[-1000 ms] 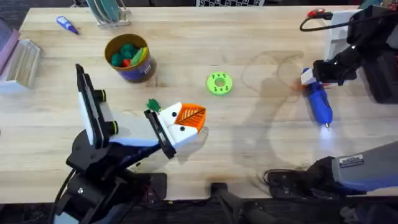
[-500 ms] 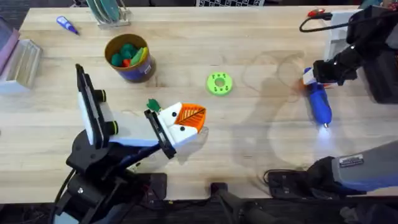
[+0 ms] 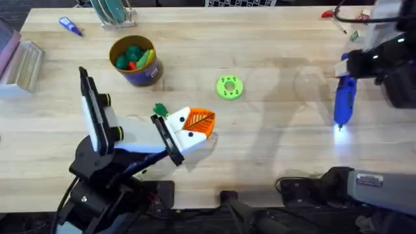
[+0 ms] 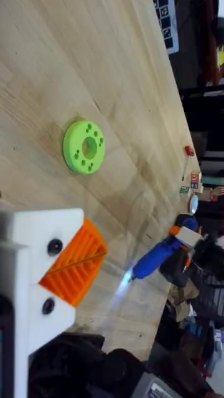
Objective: Pick up the gripper from the table and insert it into the empty holder that is missing its gripper. Then pick up a screw, insert it into the mounting hole, and use the screwdriver to tighten it. Finally, clean up the table by picking up the vegetable and placing it into the bucket.
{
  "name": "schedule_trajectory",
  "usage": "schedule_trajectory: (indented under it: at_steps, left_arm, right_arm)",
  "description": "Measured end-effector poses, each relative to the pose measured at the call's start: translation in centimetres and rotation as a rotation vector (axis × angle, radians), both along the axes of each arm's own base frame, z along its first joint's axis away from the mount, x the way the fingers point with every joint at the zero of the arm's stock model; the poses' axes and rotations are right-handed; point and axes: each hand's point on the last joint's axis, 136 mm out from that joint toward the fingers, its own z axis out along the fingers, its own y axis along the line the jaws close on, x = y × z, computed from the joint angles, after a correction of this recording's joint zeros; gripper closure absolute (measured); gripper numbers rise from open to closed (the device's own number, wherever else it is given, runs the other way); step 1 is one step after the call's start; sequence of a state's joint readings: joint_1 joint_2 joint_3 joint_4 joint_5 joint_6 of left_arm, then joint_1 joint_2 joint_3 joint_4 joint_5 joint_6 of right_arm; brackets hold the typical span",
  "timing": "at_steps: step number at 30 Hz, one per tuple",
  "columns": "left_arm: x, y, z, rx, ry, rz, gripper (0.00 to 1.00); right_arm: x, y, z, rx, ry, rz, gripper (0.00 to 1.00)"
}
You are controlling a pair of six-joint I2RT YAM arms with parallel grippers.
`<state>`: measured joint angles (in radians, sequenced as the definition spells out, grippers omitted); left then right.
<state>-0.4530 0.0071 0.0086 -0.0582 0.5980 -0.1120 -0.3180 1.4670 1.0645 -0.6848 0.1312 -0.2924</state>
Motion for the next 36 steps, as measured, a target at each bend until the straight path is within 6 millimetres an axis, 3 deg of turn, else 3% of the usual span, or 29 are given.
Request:
schedule_trajectory:
  at_steps: [4,9,17,23,31,36]
  left_arm:
    - [0.0,0.0,0.0,0.000,0.000,0.000,0.994]
    - [0.0,0.0,0.0,0.000,0.000,0.000,0.994]
    - [0.0,0.0,0.0,0.000,0.000,0.000,0.994]
    - [0.0,0.0,0.0,0.000,0.000,0.000,0.994]
    - [0.0,0.0,0.0,0.000,0.000,0.000,0.994]
    - [0.0,0.0,0.0,0.000,0.000,0.000,0.994]
  right_arm:
    - [-0.4,1.3,3.3,0.013,-0.096,0.030,0.834]
    - [-0.2,4.2,6.0,0.051,-0.191,0.081,0.839]
    - [-0.7,9.5,8.0,0.125,-0.311,0.125,0.849]
    - [-0.4,15.9,10.2,0.229,-0.529,0.235,0.855]
    - [-0.5,24.4,15.8,0.402,-0.812,0.445,0.862]
    - [-1.5,29.4,19.9,0.511,-0.970,0.587,0.867]
